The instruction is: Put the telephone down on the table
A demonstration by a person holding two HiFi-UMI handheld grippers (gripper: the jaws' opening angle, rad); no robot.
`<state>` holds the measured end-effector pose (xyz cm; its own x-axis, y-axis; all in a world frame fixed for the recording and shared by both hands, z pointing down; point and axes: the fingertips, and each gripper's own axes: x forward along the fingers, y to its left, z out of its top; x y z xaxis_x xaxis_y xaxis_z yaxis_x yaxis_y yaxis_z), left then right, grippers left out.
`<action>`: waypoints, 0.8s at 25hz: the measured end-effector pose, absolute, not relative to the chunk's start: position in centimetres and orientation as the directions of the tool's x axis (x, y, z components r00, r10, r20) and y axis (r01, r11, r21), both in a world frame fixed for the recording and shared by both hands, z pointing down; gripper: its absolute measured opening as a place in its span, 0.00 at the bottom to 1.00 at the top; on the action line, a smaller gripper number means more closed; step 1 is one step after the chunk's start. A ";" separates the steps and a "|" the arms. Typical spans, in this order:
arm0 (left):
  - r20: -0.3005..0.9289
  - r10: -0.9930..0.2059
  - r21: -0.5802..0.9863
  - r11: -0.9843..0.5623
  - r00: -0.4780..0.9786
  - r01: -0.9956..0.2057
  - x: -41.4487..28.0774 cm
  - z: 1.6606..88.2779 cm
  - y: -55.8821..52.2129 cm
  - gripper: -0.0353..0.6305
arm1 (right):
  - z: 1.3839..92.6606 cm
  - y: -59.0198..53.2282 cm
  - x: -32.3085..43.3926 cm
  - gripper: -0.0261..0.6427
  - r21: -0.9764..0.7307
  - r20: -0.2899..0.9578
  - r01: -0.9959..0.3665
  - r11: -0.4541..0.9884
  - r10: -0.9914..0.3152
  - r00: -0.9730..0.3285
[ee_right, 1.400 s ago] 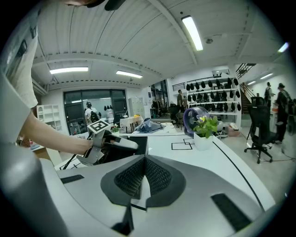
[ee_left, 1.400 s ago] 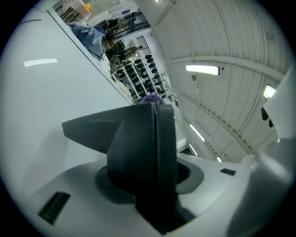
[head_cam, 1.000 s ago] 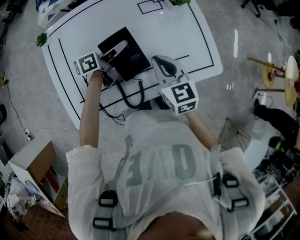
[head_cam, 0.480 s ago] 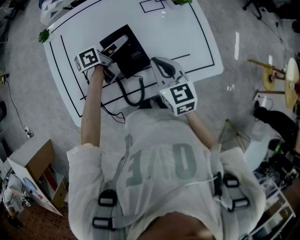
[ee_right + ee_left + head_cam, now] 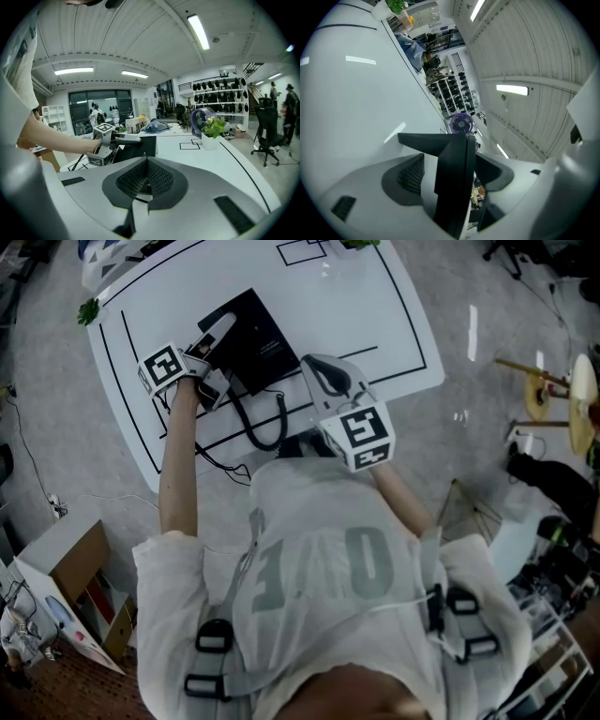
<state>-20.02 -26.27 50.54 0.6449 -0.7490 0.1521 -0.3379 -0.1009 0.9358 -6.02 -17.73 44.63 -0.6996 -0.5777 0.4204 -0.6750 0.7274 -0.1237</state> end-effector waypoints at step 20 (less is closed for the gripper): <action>0.184 -0.829 0.923 -0.039 0.529 -0.383 -24.9 51.0 -20.8 0.52 | 44.8 -16.2 -7.6 0.05 -0.108 0.418 -0.609 0.786 -0.520 -0.745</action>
